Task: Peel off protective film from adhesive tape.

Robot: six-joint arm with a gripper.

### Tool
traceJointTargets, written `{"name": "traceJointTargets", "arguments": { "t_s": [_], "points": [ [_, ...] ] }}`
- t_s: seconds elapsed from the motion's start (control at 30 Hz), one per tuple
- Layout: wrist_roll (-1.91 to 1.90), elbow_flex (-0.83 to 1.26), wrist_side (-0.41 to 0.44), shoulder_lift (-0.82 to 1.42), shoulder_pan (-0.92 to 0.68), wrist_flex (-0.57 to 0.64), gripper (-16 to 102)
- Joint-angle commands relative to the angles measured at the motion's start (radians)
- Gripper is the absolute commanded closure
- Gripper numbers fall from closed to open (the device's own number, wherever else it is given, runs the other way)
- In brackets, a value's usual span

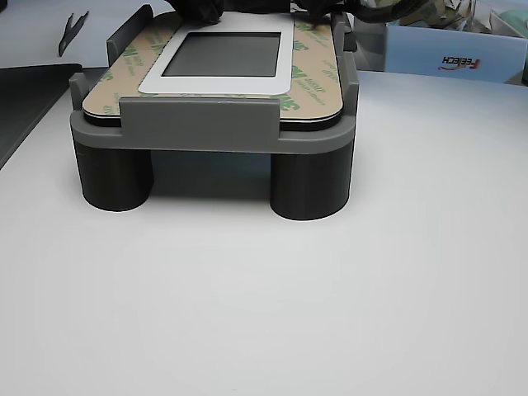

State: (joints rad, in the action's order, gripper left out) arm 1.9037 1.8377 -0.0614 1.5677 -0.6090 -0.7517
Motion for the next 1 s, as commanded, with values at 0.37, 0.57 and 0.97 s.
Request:
{"name": "traceJointTargets", "arguments": {
  "t_s": [0.37,0.57,0.97],
  "points": [
    [0.026,-0.015,-0.009,0.018,0.012,0.031,94],
    [0.012,0.014,-0.008,0.035,0.011,0.044,94],
    [0.0,0.011,-0.002,0.043,0.005,0.032,93]
  ]
}}
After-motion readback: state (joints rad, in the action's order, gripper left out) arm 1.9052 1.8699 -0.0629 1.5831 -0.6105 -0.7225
